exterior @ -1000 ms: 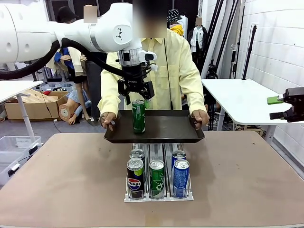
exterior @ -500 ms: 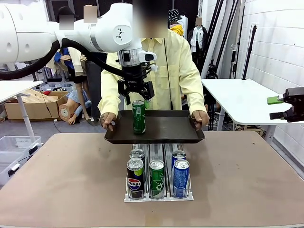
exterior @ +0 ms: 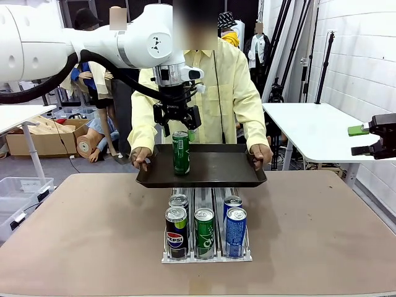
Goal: Retrieve and hand over the desired beverage to the person.
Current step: Pick up another can of the same type that the person held from the Automatic Can Dispenser.
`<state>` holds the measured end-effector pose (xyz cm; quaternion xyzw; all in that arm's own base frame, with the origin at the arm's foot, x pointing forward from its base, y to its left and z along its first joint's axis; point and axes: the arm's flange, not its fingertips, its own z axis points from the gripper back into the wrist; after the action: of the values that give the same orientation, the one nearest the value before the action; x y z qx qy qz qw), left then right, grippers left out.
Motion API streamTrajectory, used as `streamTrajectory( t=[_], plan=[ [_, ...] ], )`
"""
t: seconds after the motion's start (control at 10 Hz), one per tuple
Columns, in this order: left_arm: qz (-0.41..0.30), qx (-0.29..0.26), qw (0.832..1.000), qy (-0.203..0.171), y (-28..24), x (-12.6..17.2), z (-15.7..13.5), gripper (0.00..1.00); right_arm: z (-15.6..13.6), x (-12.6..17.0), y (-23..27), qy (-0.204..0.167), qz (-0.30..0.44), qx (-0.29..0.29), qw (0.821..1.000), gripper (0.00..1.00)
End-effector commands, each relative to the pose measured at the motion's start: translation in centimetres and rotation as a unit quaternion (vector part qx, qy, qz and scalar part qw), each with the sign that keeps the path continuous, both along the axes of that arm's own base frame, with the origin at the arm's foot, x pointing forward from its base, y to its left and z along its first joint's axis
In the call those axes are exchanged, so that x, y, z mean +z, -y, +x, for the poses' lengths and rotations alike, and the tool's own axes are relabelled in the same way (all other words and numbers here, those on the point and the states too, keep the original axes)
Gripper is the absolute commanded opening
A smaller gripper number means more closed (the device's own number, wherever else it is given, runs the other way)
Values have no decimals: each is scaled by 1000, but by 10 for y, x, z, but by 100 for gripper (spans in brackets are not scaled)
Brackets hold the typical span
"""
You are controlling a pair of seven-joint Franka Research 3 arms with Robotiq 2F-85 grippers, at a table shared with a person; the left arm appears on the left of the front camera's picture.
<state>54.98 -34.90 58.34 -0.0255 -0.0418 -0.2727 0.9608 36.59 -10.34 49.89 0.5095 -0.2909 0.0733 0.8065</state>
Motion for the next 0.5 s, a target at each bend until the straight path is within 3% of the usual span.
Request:
streamTrajectory(
  t=[0.0, 0.3, 0.4],
  plan=[
    [-1, 1, 1000, 1, -1, 1, 0, 100, 0, 0, 0, 1, 2, 0, 1000, 100],
    [0, 0, 1000, 0, 0, 0, 0, 100, 0, 0, 0, 1, 2, 0, 1000, 100],
    [-34, 7, 999, 1, -5, 12, -3, 100, 0, 0, 0, 1, 2, 0, 1000, 100]
  ],
)
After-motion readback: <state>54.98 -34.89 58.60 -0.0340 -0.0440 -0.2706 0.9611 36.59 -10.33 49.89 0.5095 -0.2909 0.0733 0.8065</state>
